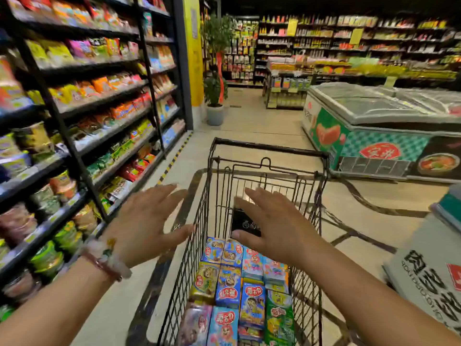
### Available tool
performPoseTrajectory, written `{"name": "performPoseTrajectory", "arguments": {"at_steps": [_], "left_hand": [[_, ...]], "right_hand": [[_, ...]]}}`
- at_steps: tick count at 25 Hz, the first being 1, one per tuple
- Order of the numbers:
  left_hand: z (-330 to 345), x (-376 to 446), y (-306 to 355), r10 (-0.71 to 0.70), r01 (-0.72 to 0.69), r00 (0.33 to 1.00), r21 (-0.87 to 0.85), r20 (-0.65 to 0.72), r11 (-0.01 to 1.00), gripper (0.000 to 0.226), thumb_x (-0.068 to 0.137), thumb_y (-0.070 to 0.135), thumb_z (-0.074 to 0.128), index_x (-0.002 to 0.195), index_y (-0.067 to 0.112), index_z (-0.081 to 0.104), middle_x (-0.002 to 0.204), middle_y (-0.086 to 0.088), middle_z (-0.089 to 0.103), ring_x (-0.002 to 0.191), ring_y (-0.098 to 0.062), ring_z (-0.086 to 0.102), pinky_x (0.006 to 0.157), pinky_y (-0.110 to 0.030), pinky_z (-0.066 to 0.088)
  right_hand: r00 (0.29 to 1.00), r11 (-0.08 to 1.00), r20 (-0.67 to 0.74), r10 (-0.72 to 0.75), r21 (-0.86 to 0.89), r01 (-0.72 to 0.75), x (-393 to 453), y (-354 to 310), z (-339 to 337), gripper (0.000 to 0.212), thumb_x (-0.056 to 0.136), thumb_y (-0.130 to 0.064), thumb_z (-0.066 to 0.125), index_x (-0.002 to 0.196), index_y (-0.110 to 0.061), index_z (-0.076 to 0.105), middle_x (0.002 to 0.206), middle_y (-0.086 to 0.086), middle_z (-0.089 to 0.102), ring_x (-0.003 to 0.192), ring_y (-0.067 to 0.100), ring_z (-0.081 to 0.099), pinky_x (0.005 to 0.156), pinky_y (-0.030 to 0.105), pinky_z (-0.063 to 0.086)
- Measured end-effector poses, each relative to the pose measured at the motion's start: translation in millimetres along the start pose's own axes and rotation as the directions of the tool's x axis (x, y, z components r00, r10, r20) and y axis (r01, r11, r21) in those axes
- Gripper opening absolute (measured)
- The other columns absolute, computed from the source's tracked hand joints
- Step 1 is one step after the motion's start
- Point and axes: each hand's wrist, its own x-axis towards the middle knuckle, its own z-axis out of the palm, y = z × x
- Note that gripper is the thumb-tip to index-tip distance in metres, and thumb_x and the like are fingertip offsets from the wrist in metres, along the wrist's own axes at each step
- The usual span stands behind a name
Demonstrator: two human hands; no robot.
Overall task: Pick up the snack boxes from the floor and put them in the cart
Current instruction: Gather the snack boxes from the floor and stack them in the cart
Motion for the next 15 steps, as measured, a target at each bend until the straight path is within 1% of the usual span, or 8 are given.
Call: {"name": "performPoseTrajectory", "arguments": {"at_steps": [1, 2, 5, 7, 9, 11, 13, 15], "left_hand": [[-6, -19, 1, -0.039, 0.038, 0.999, 0.029, 0.011, 0.999, 0.105, 0.062, 0.092, 0.003, 0.147, 0.034, 0.027, 0.154, 0.005, 0.027, 0.141, -0.02, 0.026, 0.113, -0.041, 0.02], [-12, -40, 3, -0.075, 0.074, 0.997, 0.062, 0.013, 0.995, 0.108, 0.061, 0.092, -0.004, 0.148, 0.035, 0.023, 0.156, 0.005, 0.023, 0.142, -0.019, 0.023, 0.113, -0.042, 0.019], [-39, -105, 11, -0.242, 0.238, 0.97, 0.119, 0.021, 0.964, 0.115, 0.051, 0.093, -0.011, 0.149, 0.038, 0.011, 0.158, 0.01, 0.011, 0.144, -0.015, 0.012, 0.115, -0.039, 0.01], [-57, -149, 15, -0.32, 0.314, 0.947, 0.165, 0.012, 0.935, 0.122, 0.043, 0.092, -0.022, 0.149, 0.04, 0.008, 0.158, 0.01, 0.01, 0.144, -0.014, 0.012, 0.115, -0.038, 0.01], [-72, -194, 13, -0.396, 0.391, 0.918, 0.195, -0.014, 0.899, 0.12, 0.045, 0.093, -0.017, 0.149, 0.039, 0.009, 0.158, 0.009, 0.012, 0.144, -0.014, 0.014, 0.115, -0.037, 0.012], [-86, -238, 10, -0.474, 0.471, 0.88, 0.201, -0.04, 0.859, 0.11, 0.052, 0.086, -0.006, 0.149, 0.038, 0.01, 0.157, 0.01, 0.012, 0.144, -0.013, 0.014, 0.115, -0.036, 0.013], [-100, -284, 8, -0.541, 0.542, 0.838, 0.21, -0.07, 0.813, 0.11, 0.052, 0.088, -0.005, 0.149, 0.038, 0.013, 0.157, 0.01, 0.016, 0.143, -0.013, 0.018, 0.115, -0.036, 0.016], [-115, -337, 6, -0.609, 0.612, 0.788, 0.221, -0.092, 0.759, 0.109, 0.053, 0.088, -0.003, 0.149, 0.038, 0.014, 0.156, 0.01, 0.018, 0.142, -0.014, 0.02, 0.115, -0.037, 0.018]], "right_hand": [[0.999, 0.999, 0.026, -0.037, 0.006, 0.037, -9, -7, -2, 0.1, 0.066, -0.08, -0.004, 0.151, -0.032, 0.017, 0.16, -0.001, 0.012, 0.147, 0.017, 0.007, 0.117, 0.036, 0.002], [0.997, 0.997, 0.028, -0.077, 0.014, 0.077, -17, -15, -7, 0.1, 0.065, -0.076, -0.007, 0.151, -0.032, 0.016, 0.16, -0.003, 0.012, 0.146, 0.014, 0.006, 0.117, 0.035, 0.0], [0.981, 0.98, 0.002, -0.196, 0.033, 0.195, -33, -41, -17, 0.1, 0.063, -0.075, -0.011, 0.151, -0.034, 0.014, 0.159, -0.006, 0.013, 0.145, 0.013, 0.008, 0.116, 0.033, 0.001], [0.96, 0.959, -0.022, -0.279, 0.041, 0.279, -39, -65, -22, 0.102, 0.062, -0.078, -0.015, 0.152, -0.035, 0.01, 0.16, -0.005, 0.011, 0.146, 0.014, 0.007, 0.117, 0.033, 0.002], [0.928, 0.927, -0.015, -0.373, 0.04, 0.374, -45, -99, -29, 0.099, 0.063, -0.078, -0.013, 0.152, -0.036, 0.005, 0.16, -0.005, 0.007, 0.146, 0.013, 0.002, 0.117, 0.033, -0.002], [0.889, 0.888, -0.01, -0.458, 0.043, 0.458, -51, -135, -36, 0.097, 0.065, -0.081, -0.007, 0.151, -0.038, 0.003, 0.16, -0.004, 0.006, 0.146, 0.014, 0.002, 0.117, 0.034, -0.003], [0.838, 0.838, -0.036, -0.544, 0.031, 0.545, -57, -174, -42, 0.095, 0.069, -0.085, 0.0, 0.151, -0.038, 0.004, 0.158, -0.004, 0.011, 0.143, 0.016, 0.006, 0.117, 0.034, 0.001], [0.78, 0.78, -0.06, -0.623, 0.037, 0.625, -66, -221, -48, 0.092, 0.07, -0.082, 0.006, 0.151, -0.038, 0.007, 0.157, -0.005, 0.013, 0.142, 0.017, 0.008, 0.116, 0.034, 0.005]]}}
